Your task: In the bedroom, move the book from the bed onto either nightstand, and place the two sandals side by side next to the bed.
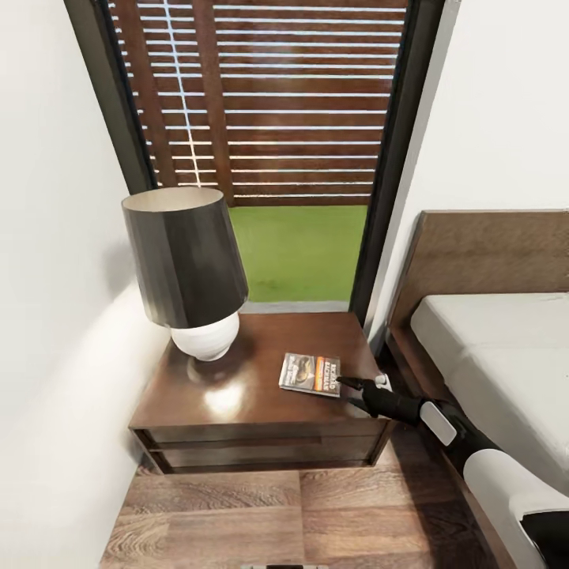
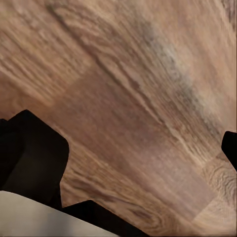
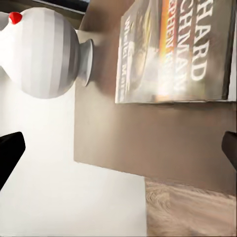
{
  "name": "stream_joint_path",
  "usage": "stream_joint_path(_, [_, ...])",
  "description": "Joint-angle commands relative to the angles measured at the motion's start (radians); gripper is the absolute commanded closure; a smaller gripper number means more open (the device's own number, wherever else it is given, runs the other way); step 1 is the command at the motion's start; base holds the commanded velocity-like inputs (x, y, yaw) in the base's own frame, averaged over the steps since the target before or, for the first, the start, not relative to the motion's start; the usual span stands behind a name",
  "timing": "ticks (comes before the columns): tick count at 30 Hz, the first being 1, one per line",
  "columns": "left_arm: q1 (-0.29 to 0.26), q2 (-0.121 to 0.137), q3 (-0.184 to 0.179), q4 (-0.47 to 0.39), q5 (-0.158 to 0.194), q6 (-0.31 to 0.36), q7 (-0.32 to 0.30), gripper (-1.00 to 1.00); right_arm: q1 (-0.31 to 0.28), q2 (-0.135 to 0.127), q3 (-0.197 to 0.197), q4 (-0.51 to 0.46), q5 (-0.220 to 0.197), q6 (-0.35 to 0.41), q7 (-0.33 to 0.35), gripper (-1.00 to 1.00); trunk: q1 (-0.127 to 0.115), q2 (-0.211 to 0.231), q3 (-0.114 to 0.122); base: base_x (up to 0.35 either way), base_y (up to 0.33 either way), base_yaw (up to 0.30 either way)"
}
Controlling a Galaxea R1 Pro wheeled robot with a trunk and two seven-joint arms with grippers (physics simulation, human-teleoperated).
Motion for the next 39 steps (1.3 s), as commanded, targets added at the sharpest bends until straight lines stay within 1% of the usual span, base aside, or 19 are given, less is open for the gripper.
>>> stream_joint_path(1, [0.0,0.0,0.001,-0.003,0.011,0.004,0.009,-1.0,-0.001,-0.002,0.004,0.0,-0.006,0.002,0.0,-1.0,-0.001,0.0,-0.001,-0.321,0.0,0.0])
stream_joint_path(8, [0.0,0.0,0.0,-0.003,0.01,0.004,0.008,-1.0,-0.003,-0.023,-0.005,0.0,-0.006,-0.01,-0.015,-1.0,-0.001,0.0,-0.001,-0.329,0.0,0.0])
stream_joint_path(12, [0.0,0.0,0.0,-0.003,0.01,0.004,0.008,-1.0,-0.009,-0.045,-0.011,-0.006,-0.006,-0.013,-0.019,-1.0,-0.001,0.0,-0.001,-0.312,0.0,0.0])
stream_joint_path(15, [0.0,0.0,0.001,-0.003,0.013,0.004,0.007,-1.0,-0.009,-0.066,-0.01,-0.061,-0.003,-0.024,-0.025,-1.0,-0.001,0.0,-0.001,-0.134,0.0,0.0])
stream_joint_path(16, [0.0,0.0,0.001,-0.003,0.013,0.004,0.007,-1.0,-0.009,-0.066,-0.01,-0.061,-0.003,-0.024,-0.025,-1.0,-0.001,0.0,-0.001,-0.089,0.0,0.0])
stream_joint_path(17, [0.0,0.0,0.004,-0.003,0.014,0.004,0.006,-1.0,-0.002,-0.072,-0.005,-0.142,0.0,-0.049,-0.039,-1.0,-0.001,0.0,-0.001,-0.045,0.0,0.0])
stream_joint_path(18, [0.0,0.0,0.004,-0.004,0.015,0.004,0.005,-1.0,0.002,-0.073,-0.003,-0.174,0.0,-0.059,-0.046,-1.0,-0.001,0.0,-0.001,-0.036,0.0,0.0])
stream_joint_path(19, [0.0,-0.001,0.005,-0.008,0.015,0.004,0.005,-1.0,0.02,-0.078,-0.002,-0.243,0.002,-0.075,-0.063,-1.0,-0.001,0.0,0.003,-0.023,0.0,0.0])
stream_joint_path(20, [0.0,-0.001,0.005,-0.011,0.016,0.004,0.005,-1.0,0.033,-0.082,-0.001,-0.277,0.002,-0.081,-0.071,-1.0,-0.002,0.0,0.007,-0.019,0.0,0.0])
stream_joint_path(21, [0.0,-0.001,0.005,-0.011,0.016,0.004,0.005,-1.0,0.033,-0.082,-0.001,-0.277,0.002,-0.081,-0.071,-1.0,-0.002,0.0,0.011,-0.019,0.0,0.0])
stream_joint_path(26, [0.0,-0.001,0.005,-0.022,0.015,-0.001,0.011,-1.0,0.115,-0.121,0.0,-0.479,0.004,-0.096,-0.123,-1.0,-0.004,0.001,0.03,-0.01,0.0,0.0])
stream_joint_path(27, [0.0,-0.001,0.005,-0.024,0.015,-0.01,0.012,-1.0,0.157,-0.139,-0.002,-0.573,0.004,-0.1,-0.151,-1.0,-0.005,0.002,0.034,-0.004,0.0,0.0])
stream_joint_path(28, [0.0,-0.001,0.005,-0.024,0.015,-0.015,0.011,-1.0,0.181,-0.148,-0.003,-0.623,0.005,-0.1,-0.164,-1.0,-0.005,0.002,0.038,-0.003,0.0,0.0])
stream_joint_path(29, [0.0,-0.001,0.005,-0.026,0.015,-0.043,0.009,-1.0,0.285,-0.182,-0.006,-0.837,0.013,-0.102,-0.217,-1.0,-0.006,0.002,0.042,-0.001,0.0,0.0])
stream_joint_path(30, [0.0,-0.001,0.005,-0.026,0.015,-0.043,0.009,-1.0,0.285,-0.182,-0.006,-0.837,0.013,-0.102,-0.217,-1.0,-0.006,0.002,0.046,-0.001,0.0,0.0])
stream_joint_path(31, [0.001,-0.001,0.005,-0.026,0.016,-0.049,0.009,-1.0,0.311,-0.19,-0.007,-0.886,0.017,-0.103,-0.233,-1.0,-0.007,0.003,0.05,-0.001,0.0,0.0])
stream_joint_path(32, [0.001,-0.001,0.005,-0.027,0.016,-0.057,0.009,-1.0,0.357,-0.206,-0.015,-0.967,0.025,-0.104,-0.26,-1.0,-0.007,0.003,0.053,0.0,0.0,0.0])
stream_joint_path(35, [0.003,0.0,0.005,-0.028,0.015,-0.066,0.009,-1.0,0.414,-0.225,-0.043,-1.063,0.036,-0.105,-0.288,-1.0,-0.008,0.004,0.065,0.0,0.0,0.0])
stream_joint_path(39, [0.005,0.0,0.005,-0.028,0.015,-0.071,0.011,-1.0,0.444,-0.234,-0.06,-1.108,0.048,-0.105,-0.301,-1.0,-0.017,0.018,0.079,0.0,0.0,0.0])
